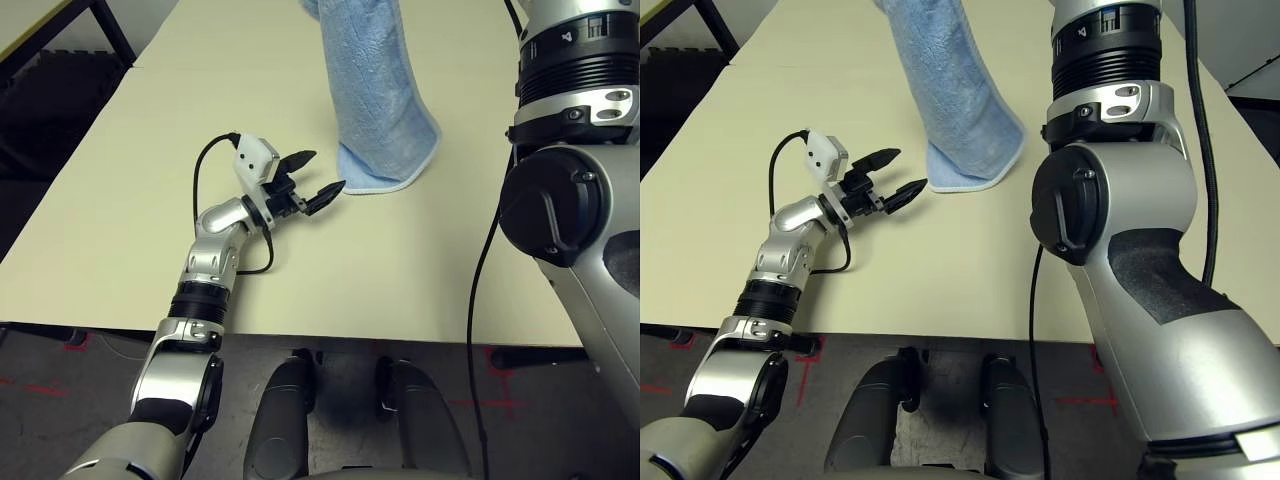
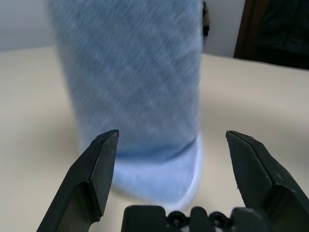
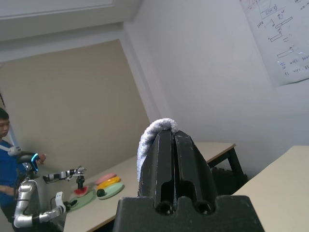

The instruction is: Fold the towel and set it aside.

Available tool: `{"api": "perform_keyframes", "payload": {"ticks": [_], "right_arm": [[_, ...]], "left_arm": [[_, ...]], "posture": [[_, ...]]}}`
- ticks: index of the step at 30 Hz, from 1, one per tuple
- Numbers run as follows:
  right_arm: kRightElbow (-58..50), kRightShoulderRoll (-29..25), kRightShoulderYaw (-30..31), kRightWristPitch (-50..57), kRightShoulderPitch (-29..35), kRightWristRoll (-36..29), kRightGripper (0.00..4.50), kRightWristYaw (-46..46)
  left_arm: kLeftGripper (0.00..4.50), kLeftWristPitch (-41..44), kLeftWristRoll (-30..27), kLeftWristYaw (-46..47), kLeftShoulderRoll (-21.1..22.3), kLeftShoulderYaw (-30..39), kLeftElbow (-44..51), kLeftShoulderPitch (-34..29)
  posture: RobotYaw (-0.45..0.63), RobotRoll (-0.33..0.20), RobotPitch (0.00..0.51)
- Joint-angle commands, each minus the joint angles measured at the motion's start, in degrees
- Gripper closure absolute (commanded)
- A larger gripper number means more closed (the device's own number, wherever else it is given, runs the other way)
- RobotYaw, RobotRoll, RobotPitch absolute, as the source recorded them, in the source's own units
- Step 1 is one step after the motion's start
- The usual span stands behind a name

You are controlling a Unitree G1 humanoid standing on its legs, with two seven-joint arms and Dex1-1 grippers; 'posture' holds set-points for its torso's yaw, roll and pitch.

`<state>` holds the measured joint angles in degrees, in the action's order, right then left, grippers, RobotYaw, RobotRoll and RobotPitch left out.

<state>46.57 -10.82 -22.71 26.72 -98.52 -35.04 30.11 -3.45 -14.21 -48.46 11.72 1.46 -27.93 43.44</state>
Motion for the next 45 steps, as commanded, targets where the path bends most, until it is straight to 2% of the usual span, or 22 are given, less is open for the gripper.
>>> {"api": "perform_keyframes", "payload": {"ticks": [1, 3, 8, 11, 15, 20, 24, 27, 33, 36, 39, 45], "right_arm": [[-2.3, -0.47, 0.66, -0.1, 0.21, 0.06, 4.47, -0.45], [-2.69, -0.51, 0.75, 0.04, 0.49, -0.06, 4.47, -0.74], [-4.0, -0.8, 0.92, 0.48, 1.08, -0.38, 4.47, -1.34], [-4.39, -1.03, 1.01, 0.64, 1.19, -0.46, 4.47, -1.58], [-5.91, -1.5, 0.29, 2.24, 0.56, -2.07, 4.47, -1.49], [-10.54, -3.68, -0.42, 7.22, -0.06, -5.61, 4.47, -0.33], [-12.11, -5.32, 0.41, 7.65, 0.43, -5.28, 4.47, -1.04], [-11.82, -5.62, 0.91, 7.07, 1.62, -4.5, 4.47, -1.25], [-10.5, -5.31, 0.96, 5.61, 2.15, -4.1, 4.47, -1.51], [-10.34, -5.33, 0.95, 5.56, 2.21, -4.34, 4.47, -1.27], [-10.81, -5.38, 0.84, 6.27, 2.33, -4.88, 4.47, -1.15], [-13.58, -5.49, 1.05, 9.0, 2.44, -6.01, 4.47, -1.85]], "left_arm": [[0.0, 2.67, -3.16, 1.26, -3.29, -0.01, 2.72, 2.8], [0.0, 4.46, -3.48, 2.01, -4.49, -0.42, 3.41, 3.58], [0.0, 4.7, 2.32, 7.21, -4.0, -2.64, -1.83, 5.23], [0.0, 6.09, 1.78, 9.2, -4.43, -1.66, -4.4, 6.15], [0.0, 4.15, 2.38, 9.5, -4.34, -1.41, -11.99, 9.34], [0.0, -0.34, 3.07, 9.36, -4.9, -0.63, -23.54, 16.2], [0.0, -2.87, 2.63, 9.34, -5.34, 0.74, -26.63, 19.52], [0.0, -1.12, 1.14, 7.2, -4.72, 1.04, -20.45, 16.96], [0.0, 12.2, -3.93, 0.95, -0.19, -0.23, 2.22, 4.35], [0.0, 13.47, -3.73, 1.25, 1.6, 0.21, 4.87, 2.01], [0.0, 10.73, -3.23, 2.29, 0.86, 1.24, -0.58, 5.03], [0.0, -2.63, 0.52, 5.63, -3.72, 2.32, -24.19, 18.52]], "posture": [[-0.04, 0.0, 0.19], [-0.04, 0.0, 0.19], [-0.04, 0.0, 0.191], [-0.05, 0.0, 0.194], [-0.08, 0.0, 0.195], [-0.14, 0.0, 0.189], [-0.14, 0.0, 0.191], [-0.13, 0.0, 0.198], [-0.11, 0.0, 0.206], [-0.1, 0.0, 0.21], [-0.12, 0.0, 0.212], [-0.15, 0.0, 0.209]]}}
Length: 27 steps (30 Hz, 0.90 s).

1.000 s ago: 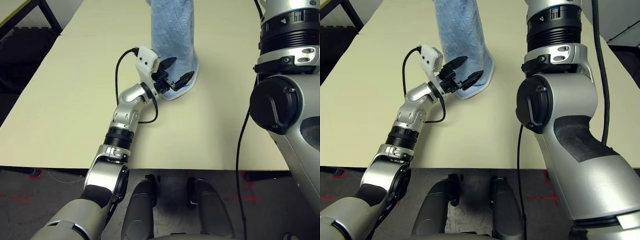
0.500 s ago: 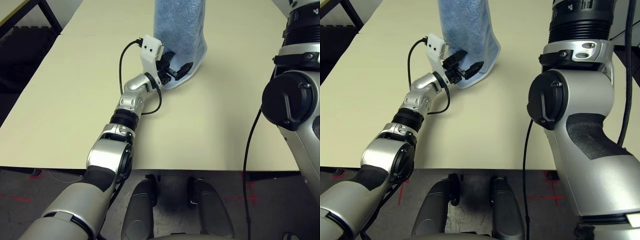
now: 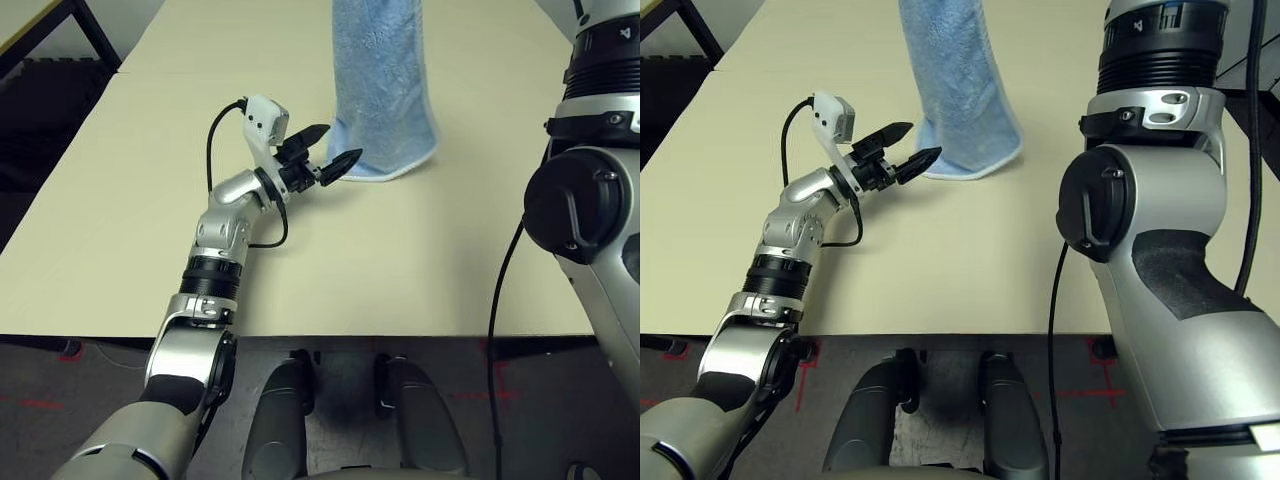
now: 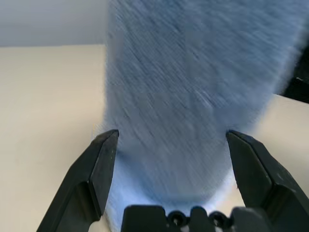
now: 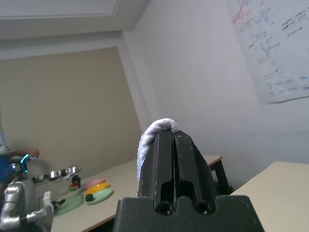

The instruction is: Fold the towel and set it aside.

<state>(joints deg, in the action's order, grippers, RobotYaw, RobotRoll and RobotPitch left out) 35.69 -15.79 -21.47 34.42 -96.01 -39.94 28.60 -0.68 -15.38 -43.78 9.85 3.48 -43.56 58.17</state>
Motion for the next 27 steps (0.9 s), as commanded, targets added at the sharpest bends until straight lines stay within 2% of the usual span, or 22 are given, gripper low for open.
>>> {"api": "perform_keyframes", "payload": {"ticks": [1, 3, 6, 8, 11, 17, 20, 23, 27], "right_arm": [[-3.03, -0.47, 0.0, 1.43, 0.12, -0.95, 4.47, -0.56], [-3.28, 0.21, 0.31, 1.53, 0.83, -0.72, 4.47, -1.07], [-3.14, 1.35, 0.86, 0.83, 1.68, -0.19, 4.47, -1.39], [-1.3, 2.98, 1.24, -0.57, 1.81, 0.32, 4.47, -1.06], [0.74, 3.78, 1.02, -1.81, 1.14, 0.68, 4.47, -0.62], [2.09, 3.39, 1.02, -2.69, 0.24, 0.72, 4.47, 0.8], [1.71, 3.53, 1.42, -2.72, 0.82, 1.04, 4.47, 0.81], [1.58, 3.85, 1.89, -3.55, 1.32, 1.84, 4.47, 0.33], [1.38, 4.3, 2.26, -4.09, 1.68, 2.39, 4.47, 0.09]], "left_arm": [[0.0, -6.25, 1.06, -0.26, -3.12, 0.65, -10.75, 5.72], [0.0, -5.92, -0.88, -4.54, -6.14, 1.08, -12.98, 8.41], [0.0, -5.4, -1.71, -8.57, -8.37, 1.52, -14.27, 9.75], [0.0, -3.14, -1.94, -12.29, -10.69, 0.33, -12.86, 8.82], [0.0, -1.59, -1.08, -15.02, -11.21, -0.83, -11.54, 7.1], [0.0, 0.58, -0.07, -16.58, -6.87, -1.55, -8.19, 2.36], [0.0, -0.84, 2.77, -12.24, -3.04, -2.13, -6.27, -0.8], [0.0, -2.98, 7.78, -3.49, 2.15, -2.68, -4.43, -5.08], [0.0, 2.33, 6.68, 1.09, 7.11, -0.56, 8.22, -13.61]], "posture": [[-0.17, 0.0, 0.208], [-0.17, 0.0, 0.208], [-0.16, 0.0, 0.209], [-0.14, 0.0, 0.211], [-0.13, 0.0, 0.213], [-0.1, 0.0, 0.214], [-0.09, 0.0, 0.213], [-0.08, 0.0, 0.215], [-0.05, 0.0, 0.219]]}}
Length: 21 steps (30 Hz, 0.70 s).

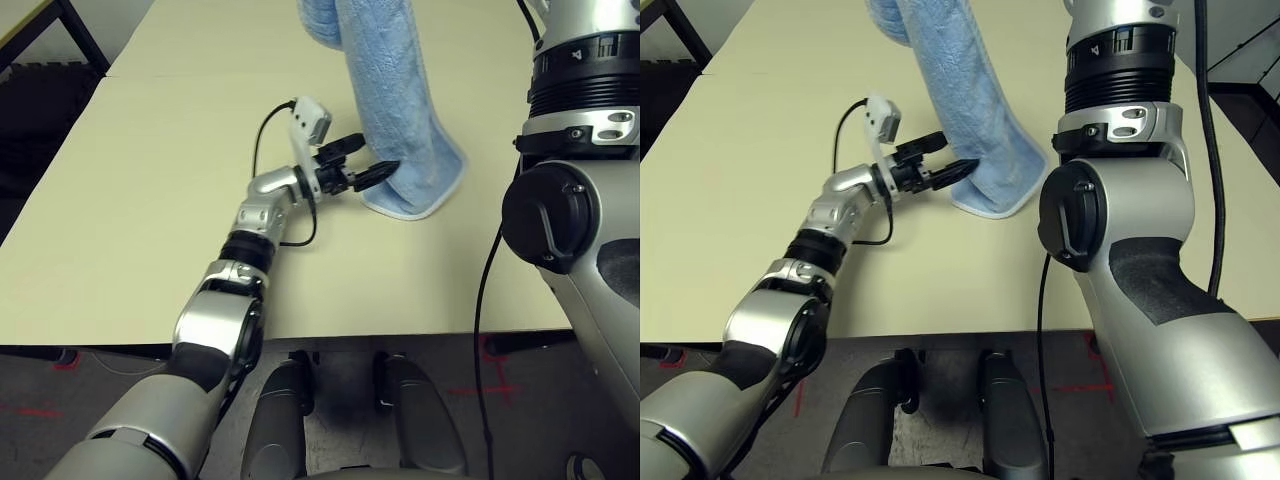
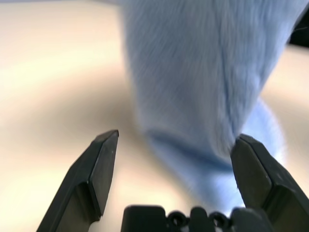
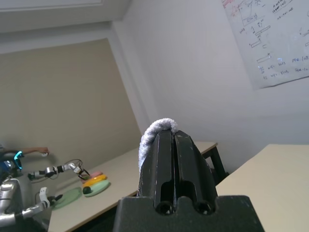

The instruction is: Fold the towel and set it aside.

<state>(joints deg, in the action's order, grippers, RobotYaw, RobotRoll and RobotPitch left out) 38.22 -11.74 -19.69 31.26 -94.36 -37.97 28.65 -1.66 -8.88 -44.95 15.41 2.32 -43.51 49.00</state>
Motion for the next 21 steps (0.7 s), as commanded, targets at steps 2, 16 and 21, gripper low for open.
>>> {"api": "perform_keyframes", "payload": {"ticks": [2, 16, 21], "right_arm": [[-1.2, 0.4, 0.65, -1.08, 0.19, 0.6, 4.47, 0.04], [-1.54, 1.04, 0.8, -1.24, 1.12, 1.04, 4.47, -0.28], [-2.73, 0.87, 0.72, -0.89, 1.35, 0.82, 4.47, -0.87]], "left_arm": [[0.0, 9.25, -1.02, 2.72, 3.37, 0.32, 18.1, -9.24], [0.0, 30.66, -6.04, 12.0, -2.51, -3.26, 40.42, -11.56], [0.0, 29.11, -1.48, 15.54, -2.73, -6.08, 34.6, -8.85]], "posture": [[-0.04, 0.0, 0.22], [-0.02, 0.0, 0.218], [-0.05, 0.0, 0.213]]}}
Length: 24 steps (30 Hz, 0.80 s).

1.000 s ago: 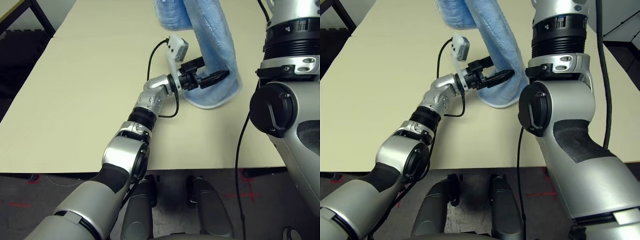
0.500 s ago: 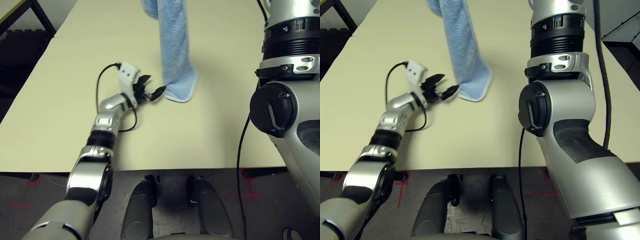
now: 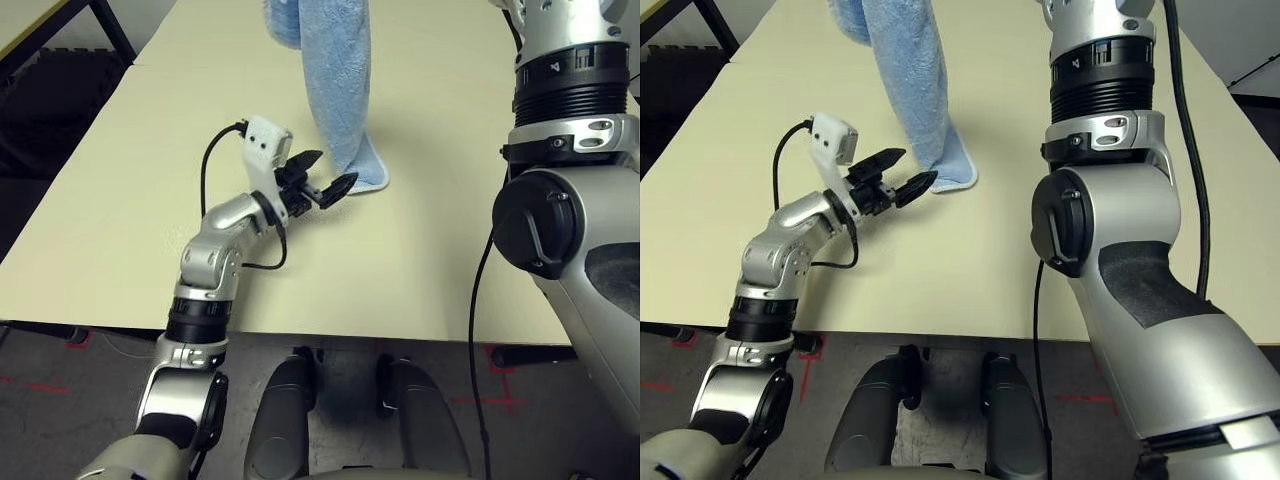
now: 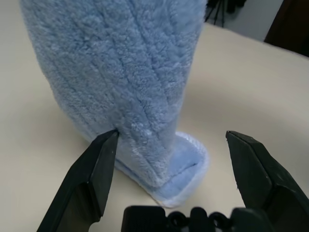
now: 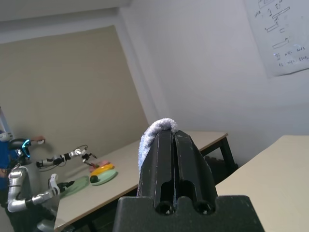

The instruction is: Fold the towel and set it aside.

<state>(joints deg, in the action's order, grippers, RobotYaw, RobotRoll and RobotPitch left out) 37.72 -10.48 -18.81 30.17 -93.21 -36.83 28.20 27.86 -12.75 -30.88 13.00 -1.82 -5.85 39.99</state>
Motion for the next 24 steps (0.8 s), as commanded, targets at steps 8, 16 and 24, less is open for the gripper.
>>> {"api": "perform_keyframes", "payload": {"ticks": [8, 16, 24], "right_arm": [[-2.85, -0.71, -0.17, 0.12, 0.59, -0.18, 4.5, -1.02], [-2.69, -0.99, -0.2, -0.15, 0.82, -0.02, 4.5, -1.09], [-1.83, -2.8, -0.11, -0.73, 0.58, 0.87, 4.5, -0.52]], "left_arm": [[0.57, -1.01, 2.79, 2.44, -1.58, -1.88, -8.42, 2.91], [3.69, -1.56, 0.4, -2.12, -0.42, -1.56, -8.82, 4.56], [4.48, -9.65, -5.9, -31.41, 9.25, -3.27, -12.29, 5.41]], "posture": [[-0.06, 0.0, 0.214], [-0.06, 0.0, 0.214], [-0.1, 0.0, 0.22]]}}
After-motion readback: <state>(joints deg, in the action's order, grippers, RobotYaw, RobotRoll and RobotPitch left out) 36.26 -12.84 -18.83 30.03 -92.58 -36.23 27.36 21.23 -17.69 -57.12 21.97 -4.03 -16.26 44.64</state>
